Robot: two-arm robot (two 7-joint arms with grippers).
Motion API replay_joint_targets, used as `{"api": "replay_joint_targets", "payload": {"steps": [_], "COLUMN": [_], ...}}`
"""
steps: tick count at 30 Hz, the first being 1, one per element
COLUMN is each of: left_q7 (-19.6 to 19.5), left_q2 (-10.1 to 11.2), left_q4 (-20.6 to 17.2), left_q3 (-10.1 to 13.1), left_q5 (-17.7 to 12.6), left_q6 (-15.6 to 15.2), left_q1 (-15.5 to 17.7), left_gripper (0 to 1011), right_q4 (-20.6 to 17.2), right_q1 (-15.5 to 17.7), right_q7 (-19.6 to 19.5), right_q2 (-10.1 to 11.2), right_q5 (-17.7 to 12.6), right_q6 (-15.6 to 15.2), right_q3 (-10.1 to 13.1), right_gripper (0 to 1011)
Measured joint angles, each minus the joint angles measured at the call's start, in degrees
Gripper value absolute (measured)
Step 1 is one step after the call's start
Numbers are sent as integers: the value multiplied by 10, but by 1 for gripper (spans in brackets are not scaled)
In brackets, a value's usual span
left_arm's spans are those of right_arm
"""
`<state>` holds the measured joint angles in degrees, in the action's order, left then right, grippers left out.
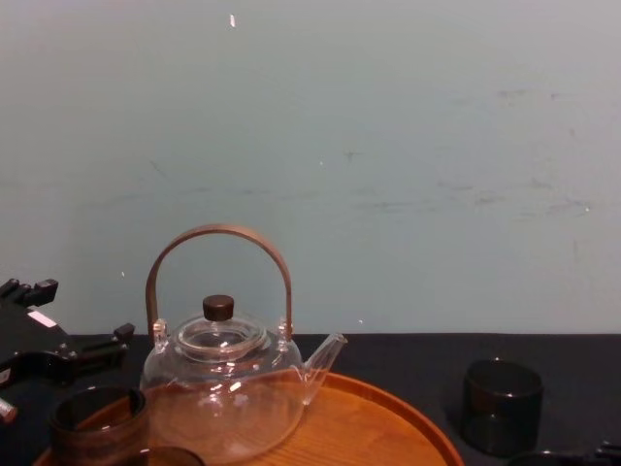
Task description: Pick up the glass from the table and place it on the tray.
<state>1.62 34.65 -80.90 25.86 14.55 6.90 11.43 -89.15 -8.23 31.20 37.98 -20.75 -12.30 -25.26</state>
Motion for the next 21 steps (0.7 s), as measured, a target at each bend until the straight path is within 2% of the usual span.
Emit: {"api": "replay_joint_targets", "payload": {"steps": [12,21], "left_q7": [0,0], "left_q2": [0,0], "left_q4": [0,0], "left_q3": [0,0], "left_q5": [0,0], "left_q6": [0,0], "left_q1": [0,0], "left_gripper": [1001,1001], "right_q4": [0,-21], "right_q1": [1,6], "right_q7": [1,14], "right_q2": [0,15], "right_q5": [-2,-19], "right_q6": [1,10], "right_q3": [1,12], "right_gripper": [904,903]}}
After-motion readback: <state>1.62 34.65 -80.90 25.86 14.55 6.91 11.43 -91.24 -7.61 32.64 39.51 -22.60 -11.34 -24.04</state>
